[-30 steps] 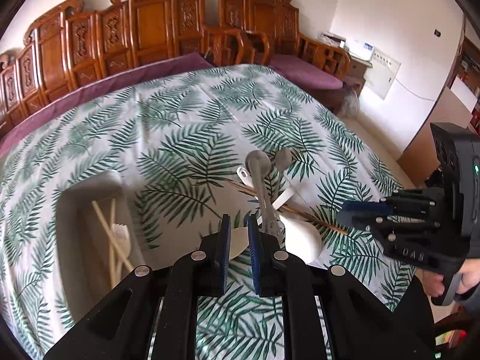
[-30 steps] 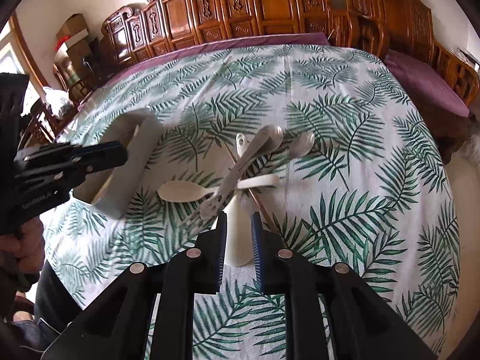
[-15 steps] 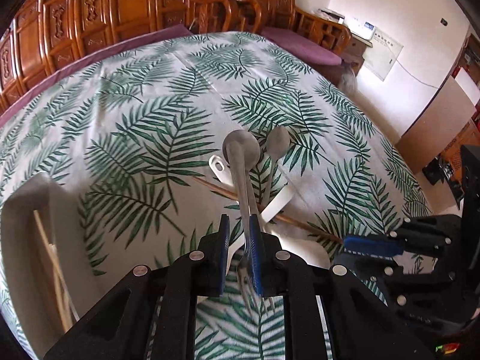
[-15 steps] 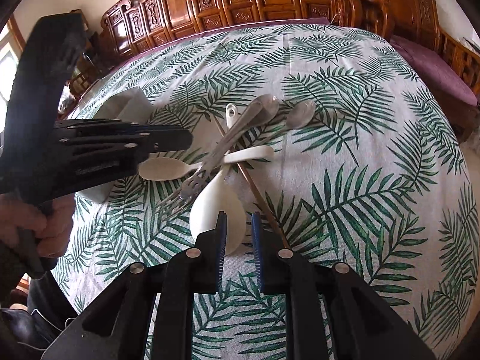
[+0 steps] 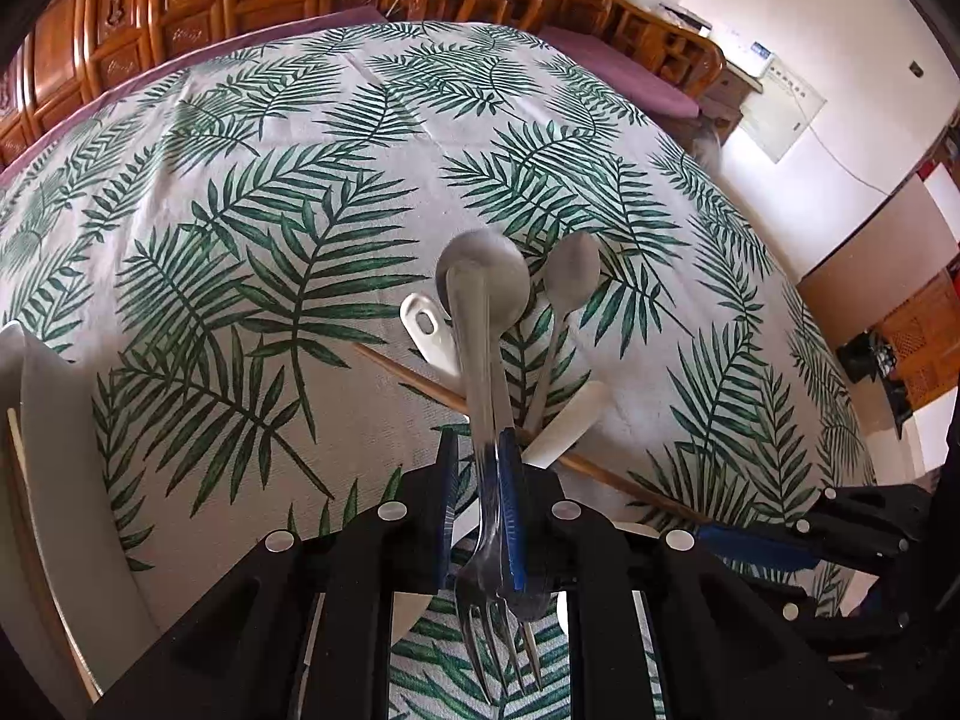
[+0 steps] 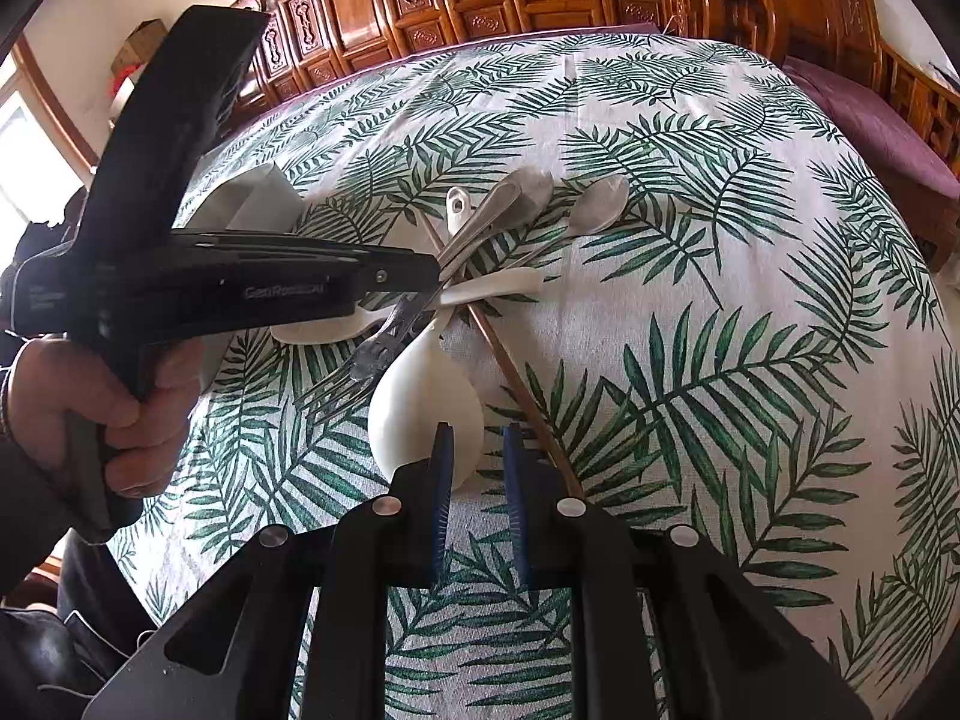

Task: Organize utensils
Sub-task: 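Grasp a fork from the utensil pile with the left tool, then lift the fork with the left tool while the right tool moves toward the pile, then grasp a metal spoon from the pile with the right tool, then carry the fork into the grey tray and open the left tool while the right tool carries the spoon, then lower the metal spoon into the grey tray and open the right tool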

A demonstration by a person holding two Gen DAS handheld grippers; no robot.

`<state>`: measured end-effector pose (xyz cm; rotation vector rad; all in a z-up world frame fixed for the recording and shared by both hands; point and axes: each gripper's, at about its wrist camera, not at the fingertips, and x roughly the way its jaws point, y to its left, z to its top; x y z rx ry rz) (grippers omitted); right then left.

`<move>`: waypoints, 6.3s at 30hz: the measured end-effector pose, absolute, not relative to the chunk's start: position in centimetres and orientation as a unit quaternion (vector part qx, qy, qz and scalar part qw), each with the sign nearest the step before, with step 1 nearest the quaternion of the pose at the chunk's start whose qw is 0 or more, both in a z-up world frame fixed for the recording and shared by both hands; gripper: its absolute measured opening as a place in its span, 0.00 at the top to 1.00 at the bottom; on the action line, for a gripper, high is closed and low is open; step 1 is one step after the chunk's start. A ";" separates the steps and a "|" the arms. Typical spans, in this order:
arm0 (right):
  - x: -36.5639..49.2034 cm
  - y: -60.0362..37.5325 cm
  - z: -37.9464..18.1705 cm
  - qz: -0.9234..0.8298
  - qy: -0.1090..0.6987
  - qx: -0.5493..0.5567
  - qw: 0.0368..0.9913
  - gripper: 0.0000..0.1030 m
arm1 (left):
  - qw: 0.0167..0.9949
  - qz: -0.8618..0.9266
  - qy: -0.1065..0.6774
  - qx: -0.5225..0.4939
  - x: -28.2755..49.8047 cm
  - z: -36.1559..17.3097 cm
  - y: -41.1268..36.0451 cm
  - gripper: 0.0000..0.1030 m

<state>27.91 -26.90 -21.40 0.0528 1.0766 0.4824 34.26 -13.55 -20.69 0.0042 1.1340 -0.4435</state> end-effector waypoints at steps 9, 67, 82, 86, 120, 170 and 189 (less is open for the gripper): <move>27.3 -27.2 -21.0 0.224 0.508 0.030 0.831 0.82 | 0.815 -0.211 0.539 -0.023 35.0 -20.8 -13.3 0.88; 30.1 -23.8 -18.8 0.206 0.499 0.032 0.841 0.82 | 0.854 -0.206 0.478 -0.003 29.1 -13.9 -7.2 0.98; 37.4 -21.1 -21.0 0.174 0.522 0.057 0.833 0.64 | 0.869 -0.205 0.450 -0.018 26.6 -11.9 -3.1 0.98; 38.5 -20.9 -22.1 0.156 0.538 0.055 0.826 0.64 | 0.871 -0.205 0.447 -0.021 26.0 -11.6 -2.5 0.98; 35.6 -18.8 -18.3 0.124 0.504 0.004 0.855 0.93 | 0.889 -0.156 0.429 -0.035 24.2 -10.0 2.6 0.98; 31.1 -1.3 -15.1 0.290 0.476 -0.039 0.830 0.93 | 0.914 -0.052 0.401 -0.033 22.3 -8.4 12.8 0.98; 32.2 2.3 -17.5 0.265 0.497 -0.060 0.824 0.92 | 0.910 -0.050 0.411 -0.031 20.2 -8.5 17.1 0.98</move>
